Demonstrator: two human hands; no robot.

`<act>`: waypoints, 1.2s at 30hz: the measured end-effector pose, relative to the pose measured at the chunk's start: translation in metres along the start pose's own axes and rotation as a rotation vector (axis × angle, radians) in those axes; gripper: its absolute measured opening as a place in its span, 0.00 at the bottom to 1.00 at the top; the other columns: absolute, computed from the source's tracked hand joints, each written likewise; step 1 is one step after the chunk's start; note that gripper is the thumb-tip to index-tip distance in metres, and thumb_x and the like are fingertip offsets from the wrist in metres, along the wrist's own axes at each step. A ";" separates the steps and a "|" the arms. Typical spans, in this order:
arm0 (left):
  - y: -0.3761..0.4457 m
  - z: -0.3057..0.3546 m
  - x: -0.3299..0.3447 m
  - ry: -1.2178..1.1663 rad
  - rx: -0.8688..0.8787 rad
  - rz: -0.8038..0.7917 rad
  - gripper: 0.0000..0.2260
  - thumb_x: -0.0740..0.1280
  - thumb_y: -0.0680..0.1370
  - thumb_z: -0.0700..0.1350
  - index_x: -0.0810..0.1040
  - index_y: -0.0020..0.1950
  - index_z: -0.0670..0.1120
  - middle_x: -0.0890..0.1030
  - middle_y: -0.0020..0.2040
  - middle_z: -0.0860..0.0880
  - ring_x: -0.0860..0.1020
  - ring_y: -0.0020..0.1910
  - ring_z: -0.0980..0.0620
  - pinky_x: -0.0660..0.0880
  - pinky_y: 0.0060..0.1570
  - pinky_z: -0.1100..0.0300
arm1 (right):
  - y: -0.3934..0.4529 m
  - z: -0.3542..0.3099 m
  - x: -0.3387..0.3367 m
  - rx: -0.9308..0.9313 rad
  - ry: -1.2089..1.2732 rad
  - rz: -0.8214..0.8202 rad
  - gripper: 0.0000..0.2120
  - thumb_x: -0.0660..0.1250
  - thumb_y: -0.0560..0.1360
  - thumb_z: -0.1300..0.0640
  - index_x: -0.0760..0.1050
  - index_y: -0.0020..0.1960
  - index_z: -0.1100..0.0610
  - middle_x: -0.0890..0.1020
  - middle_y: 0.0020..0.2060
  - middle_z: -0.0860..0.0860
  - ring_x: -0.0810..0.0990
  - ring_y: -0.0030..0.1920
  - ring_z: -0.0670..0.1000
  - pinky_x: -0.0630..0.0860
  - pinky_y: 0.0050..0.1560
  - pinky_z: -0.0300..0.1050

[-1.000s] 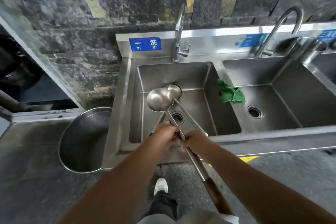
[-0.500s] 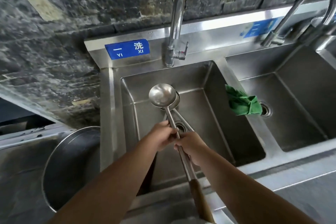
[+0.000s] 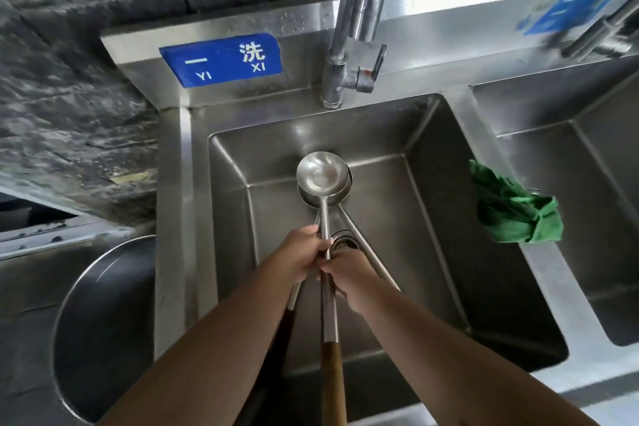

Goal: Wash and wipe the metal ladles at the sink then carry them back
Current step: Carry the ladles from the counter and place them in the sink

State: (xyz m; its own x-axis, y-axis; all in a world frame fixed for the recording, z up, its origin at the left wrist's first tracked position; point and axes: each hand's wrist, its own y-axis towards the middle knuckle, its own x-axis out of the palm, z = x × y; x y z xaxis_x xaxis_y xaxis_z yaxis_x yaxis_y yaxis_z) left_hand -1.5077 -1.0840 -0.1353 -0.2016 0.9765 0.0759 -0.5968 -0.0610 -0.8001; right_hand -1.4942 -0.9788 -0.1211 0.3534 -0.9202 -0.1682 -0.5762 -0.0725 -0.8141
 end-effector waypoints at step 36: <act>0.057 -0.067 -0.018 0.509 -0.103 0.194 0.11 0.64 0.62 0.48 0.78 0.43 0.52 0.82 0.44 0.48 0.80 0.47 0.45 0.75 0.48 0.54 | 0.049 -0.006 -0.017 -0.302 -0.834 -0.330 0.02 0.60 0.73 0.57 0.70 0.44 0.51 0.74 0.36 0.47 0.77 0.39 0.53 0.65 0.30 0.41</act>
State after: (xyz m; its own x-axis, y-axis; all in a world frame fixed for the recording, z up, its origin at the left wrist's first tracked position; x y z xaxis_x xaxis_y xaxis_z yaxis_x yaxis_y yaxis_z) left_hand -1.4862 -1.0912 -0.2227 0.1157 0.9275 -0.3554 -0.5017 -0.2542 -0.8268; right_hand -1.5332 -0.9696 -0.1550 0.8781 -0.2723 -0.3934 -0.4783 -0.4835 -0.7331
